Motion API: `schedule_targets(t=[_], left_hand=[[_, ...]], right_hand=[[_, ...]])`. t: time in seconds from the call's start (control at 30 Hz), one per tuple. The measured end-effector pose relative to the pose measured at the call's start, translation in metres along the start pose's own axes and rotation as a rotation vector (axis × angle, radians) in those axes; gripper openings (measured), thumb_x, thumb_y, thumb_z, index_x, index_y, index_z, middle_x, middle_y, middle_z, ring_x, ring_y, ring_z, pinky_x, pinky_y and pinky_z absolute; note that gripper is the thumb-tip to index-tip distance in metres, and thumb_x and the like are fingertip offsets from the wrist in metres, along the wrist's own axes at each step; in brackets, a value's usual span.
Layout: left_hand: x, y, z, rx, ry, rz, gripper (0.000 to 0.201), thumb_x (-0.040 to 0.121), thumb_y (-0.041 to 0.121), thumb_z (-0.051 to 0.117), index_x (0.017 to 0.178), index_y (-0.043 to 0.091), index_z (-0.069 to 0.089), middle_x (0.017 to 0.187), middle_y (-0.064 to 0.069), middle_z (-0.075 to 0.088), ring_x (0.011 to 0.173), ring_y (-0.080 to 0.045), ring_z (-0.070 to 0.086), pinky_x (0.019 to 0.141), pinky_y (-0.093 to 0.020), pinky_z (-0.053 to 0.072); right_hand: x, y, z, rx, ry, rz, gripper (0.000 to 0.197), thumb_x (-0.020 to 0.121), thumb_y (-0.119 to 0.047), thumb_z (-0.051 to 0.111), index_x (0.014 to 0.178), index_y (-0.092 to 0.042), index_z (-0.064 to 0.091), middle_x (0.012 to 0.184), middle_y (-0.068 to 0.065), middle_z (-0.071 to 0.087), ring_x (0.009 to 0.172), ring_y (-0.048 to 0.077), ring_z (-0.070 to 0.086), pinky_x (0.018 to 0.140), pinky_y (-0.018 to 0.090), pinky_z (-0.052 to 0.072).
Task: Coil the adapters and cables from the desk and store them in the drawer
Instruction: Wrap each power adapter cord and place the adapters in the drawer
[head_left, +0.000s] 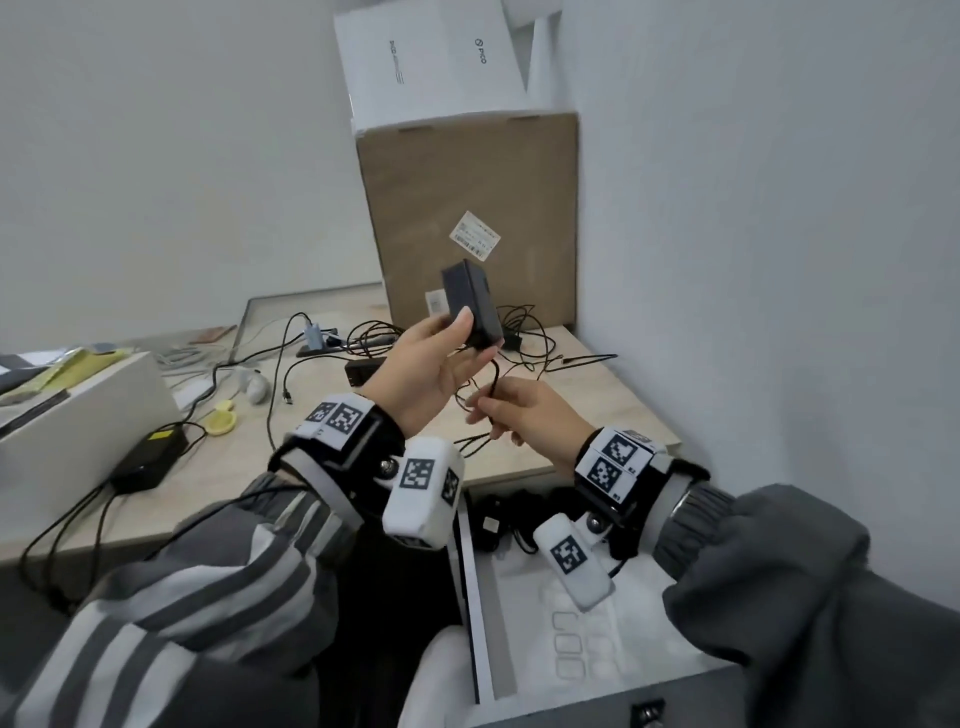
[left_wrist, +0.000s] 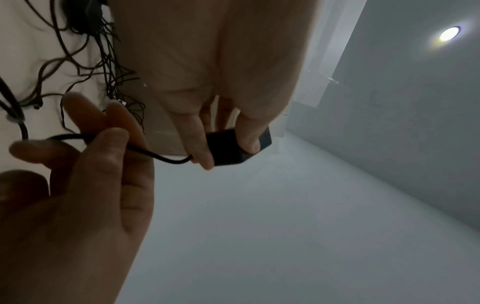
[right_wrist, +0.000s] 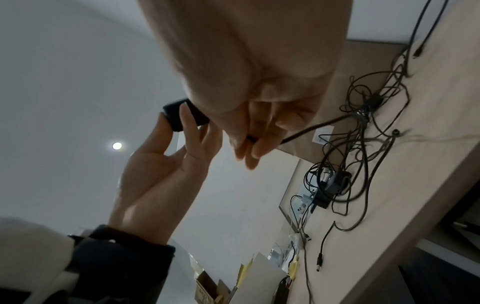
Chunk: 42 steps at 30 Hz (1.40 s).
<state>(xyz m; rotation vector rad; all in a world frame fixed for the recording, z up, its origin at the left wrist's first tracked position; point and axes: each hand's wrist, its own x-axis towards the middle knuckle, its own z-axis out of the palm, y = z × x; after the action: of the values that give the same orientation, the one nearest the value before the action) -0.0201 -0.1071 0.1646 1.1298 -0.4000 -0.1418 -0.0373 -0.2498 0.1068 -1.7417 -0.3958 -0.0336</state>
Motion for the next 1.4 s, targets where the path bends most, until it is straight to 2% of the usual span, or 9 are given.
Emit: schedule_targets(t=[0.1,0.23,0.47,0.6,0.73,0.87,1.07,1.23,1.4], left_hand=[[0.003,-0.020,-0.002,-0.059,0.099,0.064,0.037,0.098,0.013,0.051,0.129,-0.007,0.048,0.114,-0.017,0.057,0.095,-0.022,0.062,0.078,-0.023,0.055],[0.006,-0.058,-0.012,-0.030,0.210,-0.024,0.040,0.094,0.020,0.060,0.128,0.001,0.052,0.108,-0.013,0.060,0.089,-0.021,0.062,0.069,-0.021,0.053],[0.022,-0.122,-0.008,0.019,0.302,-0.312,0.029,0.093,0.036,0.058,0.108,0.012,0.062,0.094,-0.009,0.067,0.072,-0.013,0.057,0.054,-0.017,0.043],[0.029,-0.152,0.000,-0.040,0.307,-0.417,0.041,0.094,0.041,0.052,0.120,0.010,0.058,0.087,-0.005,0.069,0.068,-0.012,0.059,0.050,-0.017,0.042],[0.032,-0.171,0.002,-0.173,0.287,-0.399,0.041,0.096,0.043,0.045,0.109,0.007,0.060,0.083,-0.004,0.062,0.066,-0.013,0.057,0.053,-0.018,0.046],[0.031,-0.176,-0.001,-0.283,0.314,-0.330,0.036,0.096,0.040,0.045,0.108,0.007,0.058,0.083,-0.005,0.058,0.057,-0.011,0.046,0.042,-0.017,0.038],[0.021,-0.182,-0.001,-0.017,0.300,-0.283,0.021,0.096,0.034,0.049,0.100,0.015,0.056,0.085,-0.005,0.060,0.051,-0.009,0.034,0.044,-0.019,0.016],[0.019,-0.178,-0.006,-0.028,0.323,-0.274,0.027,0.096,0.036,0.048,0.107,0.013,0.055,0.081,-0.002,0.061,0.049,-0.006,0.033,0.043,-0.018,0.014],[0.017,-0.176,-0.011,-0.169,0.295,-0.274,0.038,0.095,0.050,0.044,0.107,0.015,0.052,0.078,0.002,0.055,0.048,-0.005,0.031,0.041,-0.016,0.015]], right_hand=[[-0.003,0.016,-0.013,-0.025,0.117,0.003,0.015,0.095,-0.014,0.053,0.093,-0.009,0.067,0.081,0.001,0.067,0.054,-0.002,0.049,0.049,0.007,0.036],[-0.003,0.047,-0.034,-0.059,0.270,0.004,0.014,0.088,-0.016,0.064,0.089,-0.006,0.073,0.075,0.000,0.067,0.069,-0.002,0.057,0.069,0.013,0.041],[0.000,0.102,-0.065,-0.015,0.215,0.082,0.004,0.082,-0.012,0.070,0.085,-0.010,0.072,0.076,0.000,0.069,0.072,0.001,0.061,0.074,0.011,0.046],[-0.006,0.128,-0.080,0.009,0.199,0.108,0.005,0.081,-0.008,0.071,0.086,-0.010,0.071,0.078,-0.004,0.069,0.072,-0.004,0.061,0.071,0.007,0.045],[-0.004,0.136,-0.091,0.029,0.113,0.071,0.011,0.078,-0.004,0.073,0.086,-0.012,0.071,0.089,0.008,0.072,0.083,0.014,0.065,0.082,0.023,0.050],[-0.001,0.146,-0.096,-0.231,0.015,0.081,0.016,0.077,-0.010,0.076,0.081,-0.024,0.071,0.075,-0.006,0.067,0.072,0.009,0.057,0.076,0.026,0.047],[0.001,0.148,-0.098,-0.543,-0.033,0.036,0.013,0.078,-0.023,0.075,0.073,-0.029,0.064,0.082,-0.012,0.057,0.080,0.007,0.054,0.077,0.025,0.042],[-0.001,0.148,-0.108,-0.483,0.081,-0.021,0.024,0.071,-0.029,0.081,0.064,-0.021,0.059,0.098,-0.006,0.061,0.097,0.007,0.051,0.085,0.007,0.033],[-0.002,0.146,-0.107,-0.270,0.131,0.008,0.026,0.072,-0.025,0.080,0.065,-0.016,0.057,0.095,0.002,0.067,0.096,0.005,0.059,0.092,0.025,0.039]])
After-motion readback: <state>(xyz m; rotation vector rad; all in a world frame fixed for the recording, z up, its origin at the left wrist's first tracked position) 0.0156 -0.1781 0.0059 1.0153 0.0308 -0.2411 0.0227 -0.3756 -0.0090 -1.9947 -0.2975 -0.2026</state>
